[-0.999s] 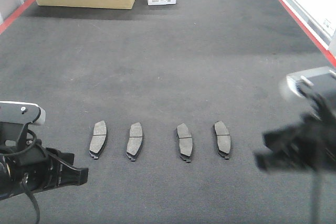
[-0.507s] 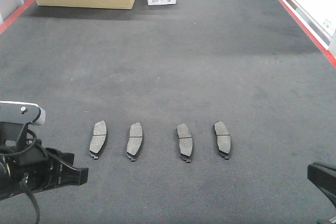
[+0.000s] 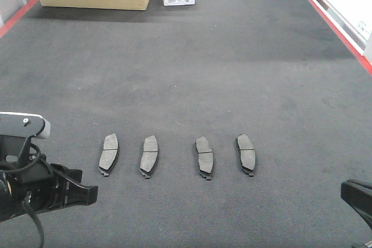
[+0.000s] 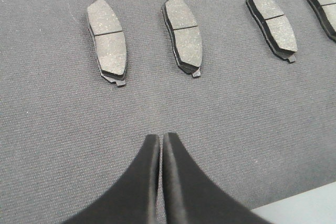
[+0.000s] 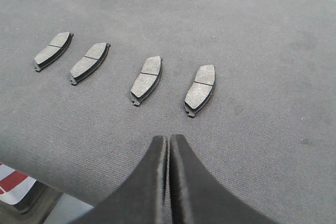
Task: Move and align brake pads A on conveyor
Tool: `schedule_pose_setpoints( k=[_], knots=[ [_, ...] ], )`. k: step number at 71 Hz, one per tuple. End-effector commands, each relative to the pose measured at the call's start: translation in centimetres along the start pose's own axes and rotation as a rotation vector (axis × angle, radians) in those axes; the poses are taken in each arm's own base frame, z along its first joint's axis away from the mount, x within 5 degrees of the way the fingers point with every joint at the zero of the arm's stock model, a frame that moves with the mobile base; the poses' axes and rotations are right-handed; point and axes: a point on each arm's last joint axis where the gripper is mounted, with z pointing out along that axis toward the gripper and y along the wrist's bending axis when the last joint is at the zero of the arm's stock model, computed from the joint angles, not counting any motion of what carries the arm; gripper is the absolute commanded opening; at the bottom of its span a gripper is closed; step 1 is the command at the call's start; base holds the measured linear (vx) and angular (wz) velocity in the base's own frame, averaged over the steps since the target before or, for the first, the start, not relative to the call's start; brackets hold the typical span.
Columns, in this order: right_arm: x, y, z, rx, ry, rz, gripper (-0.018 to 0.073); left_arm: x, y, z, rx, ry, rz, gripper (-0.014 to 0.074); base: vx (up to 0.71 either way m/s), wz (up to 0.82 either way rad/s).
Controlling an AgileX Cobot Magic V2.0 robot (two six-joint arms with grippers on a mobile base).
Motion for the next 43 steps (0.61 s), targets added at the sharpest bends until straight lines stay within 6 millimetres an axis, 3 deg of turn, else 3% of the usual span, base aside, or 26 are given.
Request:
schedule_pose_setpoints(
  k=[1, 26, 43],
  knots=[
    [-1.37, -0.01, -0.37, 0.005, -0.092, -0.011, -0.0003, -1.11, -0.60, -0.84, 0.045, -0.085, 0.004, -0.0006, 0.00, 0.00],
    [-1.37, -0.01, -0.37, 0.005, -0.092, -0.011, -0.0003, -1.12, -0.63, -0.89, 0.052, -0.086, 0.001, -0.0006, 0.00, 0.00],
    [-1.37, -0.01, -0.37, 0.005, -0.092, -0.011, -0.0003, -1.39, -1.56, -1.28, 0.152, -0.129, 0.108, -0.0006, 0.00, 0.00]
  ],
)
